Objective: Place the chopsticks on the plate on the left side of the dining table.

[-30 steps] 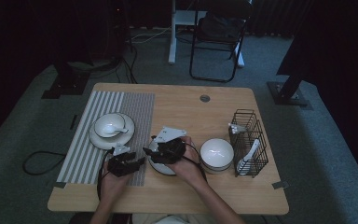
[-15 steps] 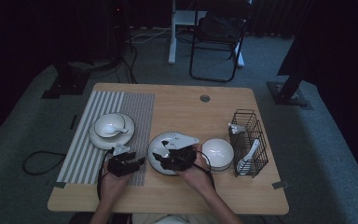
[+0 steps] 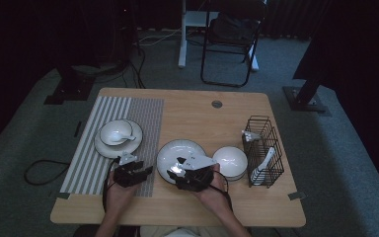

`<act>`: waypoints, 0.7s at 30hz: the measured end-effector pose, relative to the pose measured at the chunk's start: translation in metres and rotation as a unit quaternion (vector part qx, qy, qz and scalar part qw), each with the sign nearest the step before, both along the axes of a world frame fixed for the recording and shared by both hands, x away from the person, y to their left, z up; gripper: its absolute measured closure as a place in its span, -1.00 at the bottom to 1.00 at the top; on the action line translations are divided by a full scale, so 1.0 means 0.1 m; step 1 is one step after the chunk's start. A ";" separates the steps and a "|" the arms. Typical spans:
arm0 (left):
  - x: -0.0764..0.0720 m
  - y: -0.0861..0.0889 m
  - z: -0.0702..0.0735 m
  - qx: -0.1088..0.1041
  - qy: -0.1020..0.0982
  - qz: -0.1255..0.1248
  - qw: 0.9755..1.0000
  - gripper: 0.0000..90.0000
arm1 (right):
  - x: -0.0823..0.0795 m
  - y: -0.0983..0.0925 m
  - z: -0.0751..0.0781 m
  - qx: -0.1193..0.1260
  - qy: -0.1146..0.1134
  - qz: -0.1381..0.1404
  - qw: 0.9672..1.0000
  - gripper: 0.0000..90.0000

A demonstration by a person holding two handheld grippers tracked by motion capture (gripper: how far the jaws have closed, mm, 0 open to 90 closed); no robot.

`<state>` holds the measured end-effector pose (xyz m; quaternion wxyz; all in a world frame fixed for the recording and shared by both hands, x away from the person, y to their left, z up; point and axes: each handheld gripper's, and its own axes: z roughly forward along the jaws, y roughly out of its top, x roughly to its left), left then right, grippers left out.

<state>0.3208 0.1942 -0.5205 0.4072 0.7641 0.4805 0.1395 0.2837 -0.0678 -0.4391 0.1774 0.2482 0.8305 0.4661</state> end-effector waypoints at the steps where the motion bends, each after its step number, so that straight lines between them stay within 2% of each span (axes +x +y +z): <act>1: 0.00 0.01 0.01 -0.004 0.000 -0.001 1.000 0.15 | -0.02 -0.01 -0.02 -0.001 0.002 -0.001 1.000 -0.02; 5: -0.01 0.02 0.06 -0.011 -0.007 -0.001 1.000 0.15 | -0.06 -0.09 -0.11 0.000 0.008 -0.010 1.000 -0.02; 12: -0.02 0.00 0.18 -0.007 -0.020 -0.010 1.000 0.18 | -0.12 -0.25 -0.27 -0.006 0.019 -0.033 0.999 -0.01; 18: 0.01 -0.06 0.32 -0.012 -0.029 -0.025 0.999 0.18 | -0.16 -0.39 -0.32 0.003 0.029 -0.047 0.998 -0.01; 21: 0.03 -0.12 0.37 -0.007 -0.032 -0.036 0.999 0.18 | -0.20 -0.45 -0.34 0.008 0.032 -0.054 0.998 -0.01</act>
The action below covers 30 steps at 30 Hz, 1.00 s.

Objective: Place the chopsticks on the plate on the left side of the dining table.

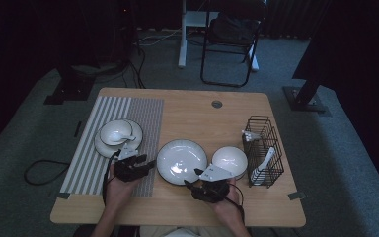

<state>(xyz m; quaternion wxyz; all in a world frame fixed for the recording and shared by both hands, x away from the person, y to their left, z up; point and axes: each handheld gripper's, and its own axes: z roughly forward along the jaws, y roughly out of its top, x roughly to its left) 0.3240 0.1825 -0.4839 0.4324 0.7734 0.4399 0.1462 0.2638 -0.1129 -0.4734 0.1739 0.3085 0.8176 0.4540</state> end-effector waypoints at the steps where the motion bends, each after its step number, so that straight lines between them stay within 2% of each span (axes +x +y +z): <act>1: 0.01 -0.02 0.02 0.001 -0.001 -0.004 1.000 0.18 | -0.02 -0.02 -0.01 0.002 0.001 -0.001 1.000 -0.01; 9: 0.08 -0.18 0.13 -0.004 0.000 -0.033 0.999 0.21 | -0.09 -0.14 -0.12 0.003 0.010 -0.015 1.000 -0.01; 16: 0.16 -0.37 0.26 0.006 -0.018 -0.060 0.998 0.22 | -0.12 -0.21 -0.23 0.002 0.021 -0.021 1.000 -0.01; 24: 0.27 -0.64 0.42 0.014 -0.042 -0.092 0.995 0.22 | -0.14 -0.23 -0.30 0.000 0.025 -0.021 0.999 -0.01; 30: 0.34 -0.87 0.52 0.020 -0.060 -0.118 0.991 0.22 | -0.13 -0.26 -0.35 -0.005 0.026 -0.029 0.999 -0.01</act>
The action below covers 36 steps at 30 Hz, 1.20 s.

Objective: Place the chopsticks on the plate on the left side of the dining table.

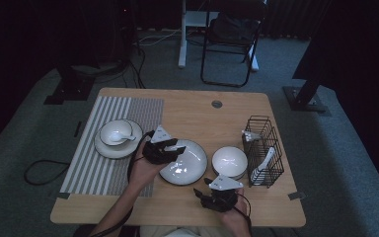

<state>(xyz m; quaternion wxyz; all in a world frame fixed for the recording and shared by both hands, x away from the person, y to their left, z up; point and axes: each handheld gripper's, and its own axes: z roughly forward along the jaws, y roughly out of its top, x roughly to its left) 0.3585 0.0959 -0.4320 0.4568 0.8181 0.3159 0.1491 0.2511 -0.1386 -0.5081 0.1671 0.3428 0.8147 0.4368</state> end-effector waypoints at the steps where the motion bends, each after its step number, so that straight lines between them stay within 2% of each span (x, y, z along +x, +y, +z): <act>1: 0.01 -0.04 0.01 0.001 -0.003 -0.004 1.000 0.22 | 0.00 0.00 0.00 0.000 0.000 -0.001 1.000 -0.01; 7: 0.06 -0.19 0.11 -0.001 -0.013 -0.019 1.000 0.22 | -0.01 0.00 -0.03 -0.007 -0.003 0.000 1.000 -0.01; 17: 0.14 -0.53 0.29 0.000 -0.031 -0.059 0.998 0.22 | 0.00 0.00 -0.05 -0.010 0.000 -0.002 1.000 -0.01; 23: 0.21 -0.72 0.31 0.006 -0.036 -0.076 0.996 0.22 | -0.02 0.01 -0.06 -0.010 0.001 0.001 1.000 -0.01; 32: 0.28 -1.03 0.35 0.001 -0.040 -0.099 0.994 0.23 | -0.02 0.00 -0.06 -0.010 0.003 0.000 1.000 -0.01; 36: 0.30 -1.16 0.38 0.006 -0.051 -0.108 0.993 0.23 | -0.03 0.00 -0.06 -0.010 0.004 0.001 1.000 -0.01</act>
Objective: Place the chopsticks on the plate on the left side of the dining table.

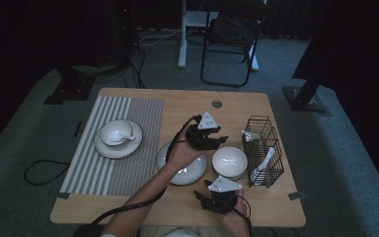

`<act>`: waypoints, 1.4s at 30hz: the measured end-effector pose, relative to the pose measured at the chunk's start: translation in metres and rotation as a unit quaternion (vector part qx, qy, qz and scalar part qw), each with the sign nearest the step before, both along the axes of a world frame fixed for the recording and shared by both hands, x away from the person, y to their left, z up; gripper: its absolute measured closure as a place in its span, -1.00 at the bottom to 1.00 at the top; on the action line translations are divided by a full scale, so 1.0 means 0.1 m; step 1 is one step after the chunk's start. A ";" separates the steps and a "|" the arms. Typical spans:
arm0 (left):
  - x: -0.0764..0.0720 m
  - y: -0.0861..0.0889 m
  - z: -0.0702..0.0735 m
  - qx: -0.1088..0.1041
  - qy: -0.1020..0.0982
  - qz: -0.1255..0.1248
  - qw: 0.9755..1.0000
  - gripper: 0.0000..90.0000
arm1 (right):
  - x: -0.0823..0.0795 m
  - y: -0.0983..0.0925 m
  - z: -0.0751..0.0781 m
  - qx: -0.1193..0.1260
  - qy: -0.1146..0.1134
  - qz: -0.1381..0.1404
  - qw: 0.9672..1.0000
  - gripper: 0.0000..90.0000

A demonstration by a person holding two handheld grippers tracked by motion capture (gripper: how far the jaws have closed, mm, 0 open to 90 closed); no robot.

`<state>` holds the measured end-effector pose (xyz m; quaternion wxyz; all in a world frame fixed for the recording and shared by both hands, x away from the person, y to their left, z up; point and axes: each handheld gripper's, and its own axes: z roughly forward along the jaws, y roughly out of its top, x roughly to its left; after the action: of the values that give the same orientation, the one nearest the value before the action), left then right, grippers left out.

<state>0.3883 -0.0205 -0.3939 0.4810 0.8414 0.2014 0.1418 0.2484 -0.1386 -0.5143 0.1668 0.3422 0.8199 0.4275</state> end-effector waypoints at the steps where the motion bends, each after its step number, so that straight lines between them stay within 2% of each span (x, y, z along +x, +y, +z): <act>1: 0.00 -0.03 0.01 0.001 -0.005 0.000 1.000 0.23 | 0.00 0.00 0.00 0.000 0.000 0.000 1.000 -0.01; 5: 0.02 -0.17 0.05 -0.001 -0.007 -0.008 1.000 0.25 | -0.01 0.00 0.00 -0.001 -0.001 0.001 1.000 -0.01; 11: 0.03 -0.34 0.07 0.007 -0.012 -0.021 1.000 0.27 | 0.00 -0.01 0.01 0.001 -0.002 0.001 1.000 -0.01; 21: 0.06 -0.49 0.10 0.005 -0.015 -0.030 0.999 0.28 | 0.00 0.00 0.00 0.001 0.000 0.002 1.000 -0.01; 23: 0.07 -0.51 0.10 0.006 -0.017 -0.029 0.999 0.32 | 0.00 0.00 0.00 0.001 0.000 0.002 1.000 -0.01; 26: 0.08 -0.54 0.10 0.006 -0.019 -0.026 0.999 0.50 | 0.00 0.00 -0.01 0.001 0.002 0.001 1.000 -0.01; 30: 0.10 -0.59 0.09 0.014 -0.022 -0.030 0.999 0.65 | 0.00 0.00 -0.01 0.000 0.002 0.003 1.000 -0.01; 42: 0.21 -0.75 0.03 0.030 -0.013 -0.029 0.999 0.71 | 0.00 -0.01 -0.01 0.001 0.001 0.002 1.000 -0.01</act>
<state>0.4092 -0.0955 -0.3910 0.4623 0.8588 0.1661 0.1451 0.2481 -0.1399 -0.5150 0.1646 0.3409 0.8204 0.4285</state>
